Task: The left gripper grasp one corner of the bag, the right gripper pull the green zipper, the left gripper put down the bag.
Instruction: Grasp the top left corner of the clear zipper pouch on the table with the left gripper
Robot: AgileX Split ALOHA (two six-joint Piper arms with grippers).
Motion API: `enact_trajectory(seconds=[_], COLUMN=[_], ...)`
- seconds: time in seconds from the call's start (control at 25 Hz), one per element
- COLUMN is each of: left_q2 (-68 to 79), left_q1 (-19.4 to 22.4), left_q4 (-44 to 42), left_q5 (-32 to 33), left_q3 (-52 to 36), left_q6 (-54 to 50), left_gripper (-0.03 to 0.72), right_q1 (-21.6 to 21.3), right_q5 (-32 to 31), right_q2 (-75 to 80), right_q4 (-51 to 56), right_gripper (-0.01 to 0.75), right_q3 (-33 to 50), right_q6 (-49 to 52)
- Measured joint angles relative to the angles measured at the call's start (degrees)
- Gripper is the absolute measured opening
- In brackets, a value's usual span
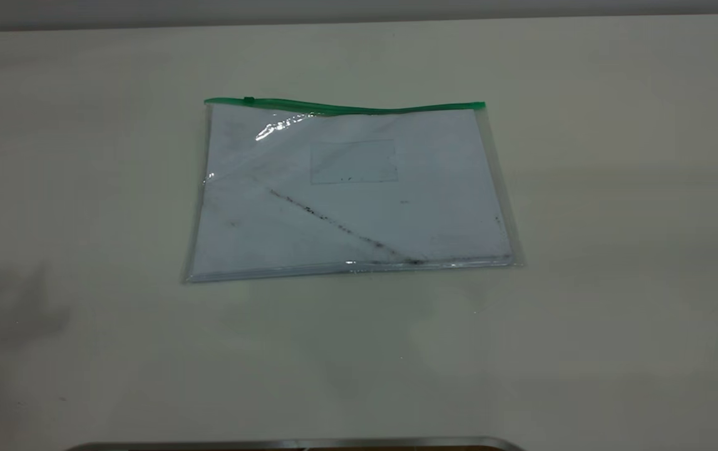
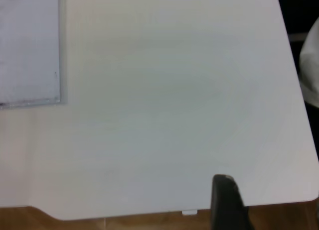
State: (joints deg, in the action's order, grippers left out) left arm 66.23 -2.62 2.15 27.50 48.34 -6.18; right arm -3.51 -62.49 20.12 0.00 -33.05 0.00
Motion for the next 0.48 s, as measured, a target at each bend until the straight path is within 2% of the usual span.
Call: enact_trajectory(seconds=[0.12, 0.28, 0.48], left_q2=[11.0, 23.3, 36.2], left_q1=[0.0, -0.4, -0.7], left_q4=[0.9, 4.3, 9.5], left_q5=[-3.5, -8.5, -8.5], left_q3=[3.6, 8.4, 15.7], left_q6=[1.0, 5.1, 12.2], left_gripper=[0.590, 0.590, 0.590], right_q1=[0.0, 0.0, 0.0], right_q5=[5.1, 11.0, 17.8], right_q2=[6.9, 15.7, 26.6], right_q4=[0.0, 0.0, 0.0], right_gripper=[0.513, 0.524, 0.524], right_q3=[-0.5, -2.5, -5.4], right_q6=[1.3, 2.9, 3.3])
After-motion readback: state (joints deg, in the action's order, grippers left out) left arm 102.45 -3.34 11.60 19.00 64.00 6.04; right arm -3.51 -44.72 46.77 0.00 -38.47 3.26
